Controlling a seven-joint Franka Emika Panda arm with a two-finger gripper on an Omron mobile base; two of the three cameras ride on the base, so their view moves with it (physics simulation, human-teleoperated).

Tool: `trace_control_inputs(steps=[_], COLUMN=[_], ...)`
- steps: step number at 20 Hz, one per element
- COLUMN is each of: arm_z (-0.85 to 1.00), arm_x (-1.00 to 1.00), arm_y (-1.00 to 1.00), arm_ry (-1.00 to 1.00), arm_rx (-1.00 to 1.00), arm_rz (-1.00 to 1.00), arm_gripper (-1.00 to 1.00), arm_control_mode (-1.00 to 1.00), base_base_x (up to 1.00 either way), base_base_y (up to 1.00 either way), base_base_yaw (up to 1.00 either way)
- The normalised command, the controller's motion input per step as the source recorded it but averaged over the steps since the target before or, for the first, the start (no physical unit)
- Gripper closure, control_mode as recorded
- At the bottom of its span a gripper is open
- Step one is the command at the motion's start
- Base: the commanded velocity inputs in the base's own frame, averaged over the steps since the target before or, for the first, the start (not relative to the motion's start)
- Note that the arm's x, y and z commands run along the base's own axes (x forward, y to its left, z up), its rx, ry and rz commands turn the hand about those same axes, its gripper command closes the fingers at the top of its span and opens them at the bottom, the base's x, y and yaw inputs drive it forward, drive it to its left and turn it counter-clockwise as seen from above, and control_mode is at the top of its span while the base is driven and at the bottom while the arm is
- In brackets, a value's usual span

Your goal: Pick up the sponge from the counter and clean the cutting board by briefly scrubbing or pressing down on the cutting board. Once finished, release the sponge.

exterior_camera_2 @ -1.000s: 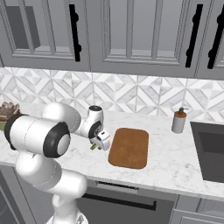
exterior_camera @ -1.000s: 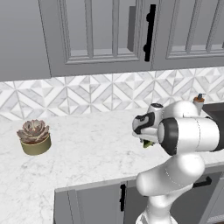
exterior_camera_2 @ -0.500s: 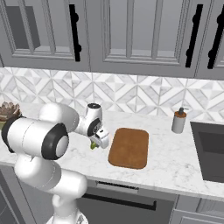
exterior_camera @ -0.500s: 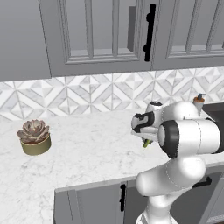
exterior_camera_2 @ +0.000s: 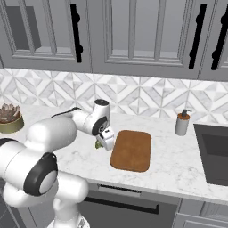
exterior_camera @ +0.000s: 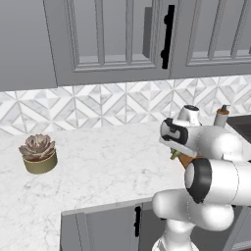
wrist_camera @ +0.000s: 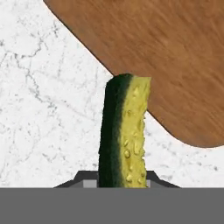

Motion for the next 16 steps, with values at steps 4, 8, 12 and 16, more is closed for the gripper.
trace_control_inputs(steps=[4, 8, 12, 16], arm_z=[0.15, -0.04, -0.23, -0.04], arm_x=[-0.31, -0.18, -0.09, -0.09], arm_y=[-0.64, -0.68, -0.45, -0.07], arm_ry=[0.03, 0.12, 0.07, 0.11], arm_rx=[0.00, 0.00, 0.00, 0.04], arm_rz=[-0.32, -0.31, -0.20, -0.21], arm_gripper=[1.00, 1.00, 1.00, 1.00], arm_control_mode=[-1.00, -1.00, -1.00, -1.00], base_base_x=[0.00, 0.00, 0.00, 0.00], base_base_y=[0.00, 0.00, 0.00, 0.00], base_base_yaw=[0.00, 0.00, 0.00, 0.00])
